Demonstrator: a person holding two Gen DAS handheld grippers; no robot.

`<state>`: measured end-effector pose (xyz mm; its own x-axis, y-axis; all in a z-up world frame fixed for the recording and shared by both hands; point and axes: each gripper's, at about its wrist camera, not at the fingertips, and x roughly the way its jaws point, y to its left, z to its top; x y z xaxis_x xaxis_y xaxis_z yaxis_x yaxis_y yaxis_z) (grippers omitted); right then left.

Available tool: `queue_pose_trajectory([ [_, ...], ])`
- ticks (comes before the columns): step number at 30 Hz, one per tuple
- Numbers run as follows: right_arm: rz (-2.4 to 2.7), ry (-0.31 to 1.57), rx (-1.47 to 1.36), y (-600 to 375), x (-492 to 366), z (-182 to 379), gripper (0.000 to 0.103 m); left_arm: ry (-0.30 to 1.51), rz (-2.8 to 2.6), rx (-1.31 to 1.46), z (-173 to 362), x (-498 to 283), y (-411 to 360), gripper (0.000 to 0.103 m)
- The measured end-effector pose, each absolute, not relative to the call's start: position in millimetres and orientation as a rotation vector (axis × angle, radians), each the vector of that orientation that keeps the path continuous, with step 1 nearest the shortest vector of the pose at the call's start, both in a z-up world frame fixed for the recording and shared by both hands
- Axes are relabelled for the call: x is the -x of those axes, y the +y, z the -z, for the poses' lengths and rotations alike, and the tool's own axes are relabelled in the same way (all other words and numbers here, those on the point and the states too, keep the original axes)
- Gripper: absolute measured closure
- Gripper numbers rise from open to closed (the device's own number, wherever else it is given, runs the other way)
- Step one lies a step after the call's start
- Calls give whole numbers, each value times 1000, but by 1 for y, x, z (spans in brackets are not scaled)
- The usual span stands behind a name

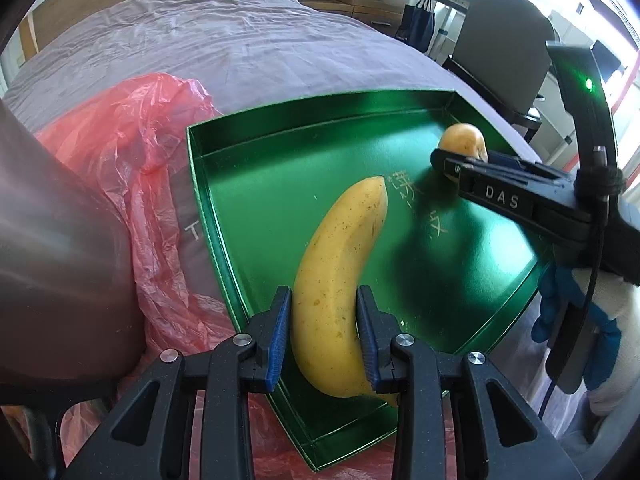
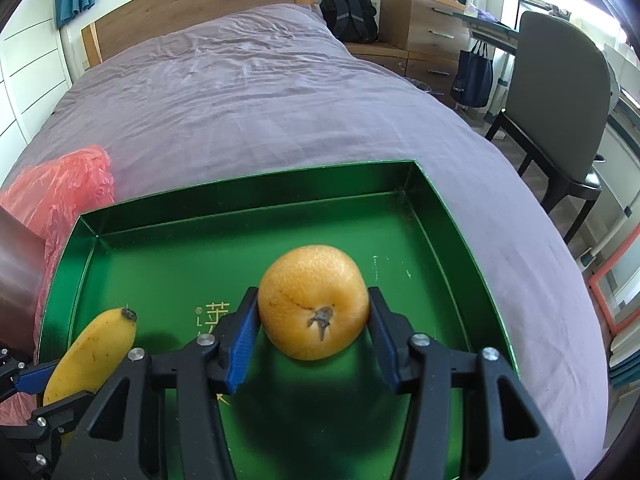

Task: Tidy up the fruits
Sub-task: 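Lower the banana and pear into the tray and open both tools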

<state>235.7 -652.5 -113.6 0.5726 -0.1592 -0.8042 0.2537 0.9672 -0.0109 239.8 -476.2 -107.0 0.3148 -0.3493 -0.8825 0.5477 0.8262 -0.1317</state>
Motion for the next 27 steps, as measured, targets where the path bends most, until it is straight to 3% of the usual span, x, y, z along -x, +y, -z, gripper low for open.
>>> queue_pose_trajectory([
  [8,259,954,-105,-652,-236,112,66,1086,573,-266,101,-237,-482,72],
  [9,262,955,-104,-652,-235,111,64,1078,569,-274,99,-236,-482,68],
  [11,273,946,-104,-651,-231,105,45,1057,555,-281,92,-234,-479,60],
  [14,280,931,-111,-650,-222,92,35,1040,553,-268,78,-230,-471,58],
  [24,309,880,-134,-630,-169,43,29,918,650,-265,16,-178,-438,55],
  [27,311,855,-158,-620,-144,28,20,861,660,-298,1,-157,-422,55],
])
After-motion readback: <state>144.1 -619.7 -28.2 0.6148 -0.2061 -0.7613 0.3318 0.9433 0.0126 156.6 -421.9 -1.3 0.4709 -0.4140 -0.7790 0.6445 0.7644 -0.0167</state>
